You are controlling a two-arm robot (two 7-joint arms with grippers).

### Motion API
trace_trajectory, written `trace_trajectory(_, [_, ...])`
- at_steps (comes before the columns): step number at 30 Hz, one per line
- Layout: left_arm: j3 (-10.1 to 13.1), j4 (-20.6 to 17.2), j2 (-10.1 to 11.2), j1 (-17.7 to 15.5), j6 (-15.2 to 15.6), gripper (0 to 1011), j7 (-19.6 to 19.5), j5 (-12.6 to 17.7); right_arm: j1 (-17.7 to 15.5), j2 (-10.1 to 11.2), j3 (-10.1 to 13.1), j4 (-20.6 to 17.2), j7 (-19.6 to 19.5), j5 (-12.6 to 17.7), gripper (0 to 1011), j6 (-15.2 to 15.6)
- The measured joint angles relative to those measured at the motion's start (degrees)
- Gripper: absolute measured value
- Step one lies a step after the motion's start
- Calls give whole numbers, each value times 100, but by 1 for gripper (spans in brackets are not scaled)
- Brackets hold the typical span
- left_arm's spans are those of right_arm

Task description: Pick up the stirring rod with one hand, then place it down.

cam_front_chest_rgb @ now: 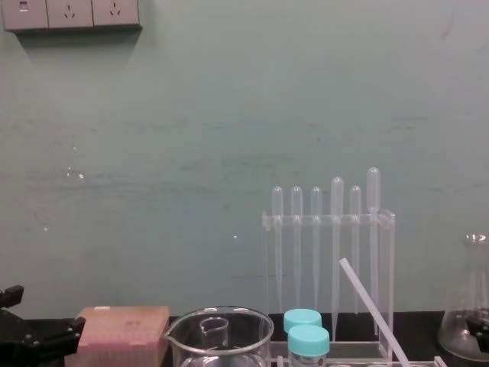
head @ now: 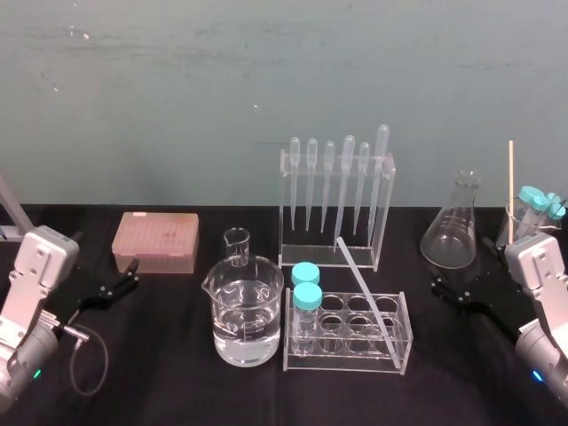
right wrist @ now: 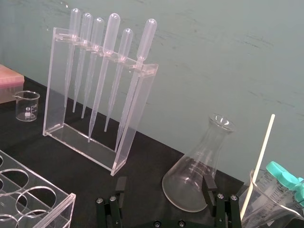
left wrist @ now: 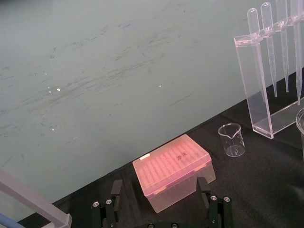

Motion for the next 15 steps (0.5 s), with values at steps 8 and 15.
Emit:
trace_trajectory(8, [0,0,0,0,0,1000,0,0,0,0,0,0,0,0,1000,0])
trace_trajectory(15, [0,0,0,0,0,1000,0,0,0,0,0,0,0,0,1000,0])
